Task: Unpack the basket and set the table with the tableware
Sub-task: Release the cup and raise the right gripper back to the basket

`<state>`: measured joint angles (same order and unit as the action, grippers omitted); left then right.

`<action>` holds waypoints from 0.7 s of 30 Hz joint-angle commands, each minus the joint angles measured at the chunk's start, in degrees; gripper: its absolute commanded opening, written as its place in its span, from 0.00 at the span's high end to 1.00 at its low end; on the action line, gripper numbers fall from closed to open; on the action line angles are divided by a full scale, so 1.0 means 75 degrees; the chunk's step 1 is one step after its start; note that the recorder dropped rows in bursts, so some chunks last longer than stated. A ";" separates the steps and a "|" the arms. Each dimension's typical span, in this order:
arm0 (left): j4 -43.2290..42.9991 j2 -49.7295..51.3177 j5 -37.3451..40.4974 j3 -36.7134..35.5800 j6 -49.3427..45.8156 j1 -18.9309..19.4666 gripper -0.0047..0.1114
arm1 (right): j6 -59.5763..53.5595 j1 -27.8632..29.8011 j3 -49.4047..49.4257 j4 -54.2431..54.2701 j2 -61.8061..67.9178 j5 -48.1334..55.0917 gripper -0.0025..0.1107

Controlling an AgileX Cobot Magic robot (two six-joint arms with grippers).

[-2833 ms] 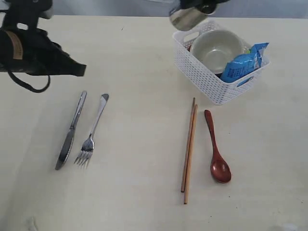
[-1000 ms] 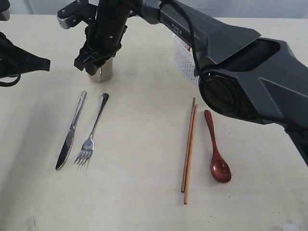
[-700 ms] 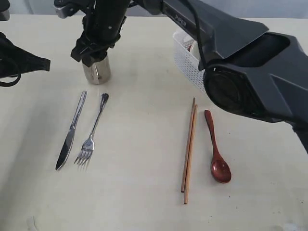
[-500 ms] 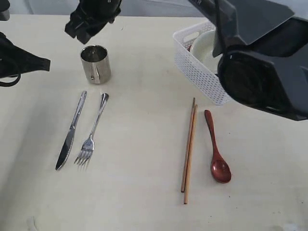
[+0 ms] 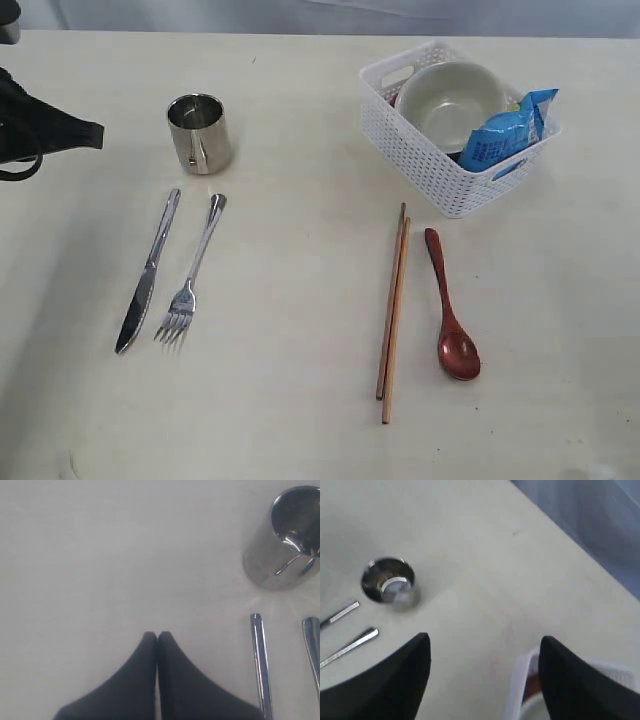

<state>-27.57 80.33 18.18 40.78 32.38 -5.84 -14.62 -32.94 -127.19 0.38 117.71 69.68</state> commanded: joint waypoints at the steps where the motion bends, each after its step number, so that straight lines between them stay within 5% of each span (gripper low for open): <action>1: -0.0031 -0.0007 -0.0040 -0.0052 0.0026 0.0022 0.96 | -0.0281 0.1015 0.2004 -0.0163 -0.1059 0.0038 0.45; 10: -0.0001 -0.0007 -0.0038 -0.0052 0.0055 0.0022 0.96 | -0.0569 0.3551 0.4264 0.1107 -0.1292 -0.1711 0.45; 21: -0.0001 -0.0007 -0.0094 -0.0052 0.0055 0.0022 0.96 | -0.1229 0.3731 0.4308 0.1798 -0.0197 -0.2258 0.45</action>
<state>-27.57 80.33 18.04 40.78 32.52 -5.84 -23.08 -5.16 -95.13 13.55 114.95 54.80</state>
